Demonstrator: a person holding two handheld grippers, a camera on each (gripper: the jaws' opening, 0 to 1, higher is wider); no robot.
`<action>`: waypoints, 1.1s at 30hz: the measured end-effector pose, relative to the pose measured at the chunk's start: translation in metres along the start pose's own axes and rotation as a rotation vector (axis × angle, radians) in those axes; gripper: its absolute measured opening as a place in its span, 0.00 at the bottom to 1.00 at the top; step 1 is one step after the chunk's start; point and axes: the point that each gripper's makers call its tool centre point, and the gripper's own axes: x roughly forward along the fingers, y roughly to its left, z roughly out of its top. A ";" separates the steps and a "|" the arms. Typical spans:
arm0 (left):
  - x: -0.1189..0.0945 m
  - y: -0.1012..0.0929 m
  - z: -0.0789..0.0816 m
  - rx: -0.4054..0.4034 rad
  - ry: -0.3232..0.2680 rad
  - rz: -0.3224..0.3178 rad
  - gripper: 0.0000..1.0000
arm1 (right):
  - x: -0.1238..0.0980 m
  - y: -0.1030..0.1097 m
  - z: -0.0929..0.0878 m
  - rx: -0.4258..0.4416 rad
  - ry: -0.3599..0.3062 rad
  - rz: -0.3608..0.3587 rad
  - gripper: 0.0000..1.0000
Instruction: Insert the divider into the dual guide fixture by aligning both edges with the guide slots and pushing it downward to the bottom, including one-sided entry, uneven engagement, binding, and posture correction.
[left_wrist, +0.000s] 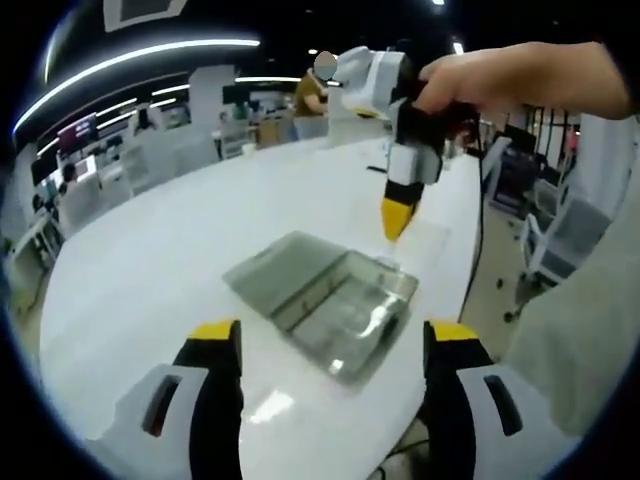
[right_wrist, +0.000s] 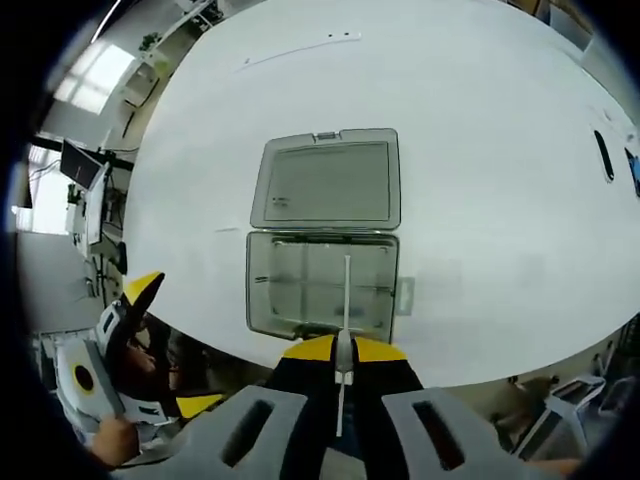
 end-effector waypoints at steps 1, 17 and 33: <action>0.000 0.000 0.000 -0.003 -0.002 0.001 0.72 | 0.000 0.000 0.000 0.000 0.002 0.000 0.00; -0.002 0.002 -0.005 -0.001 0.003 0.010 0.72 | 0.006 0.005 -0.005 0.001 0.018 0.001 0.00; -0.001 0.000 -0.009 -0.002 0.010 0.004 0.75 | 0.017 0.009 -0.003 -0.014 0.026 -0.002 0.00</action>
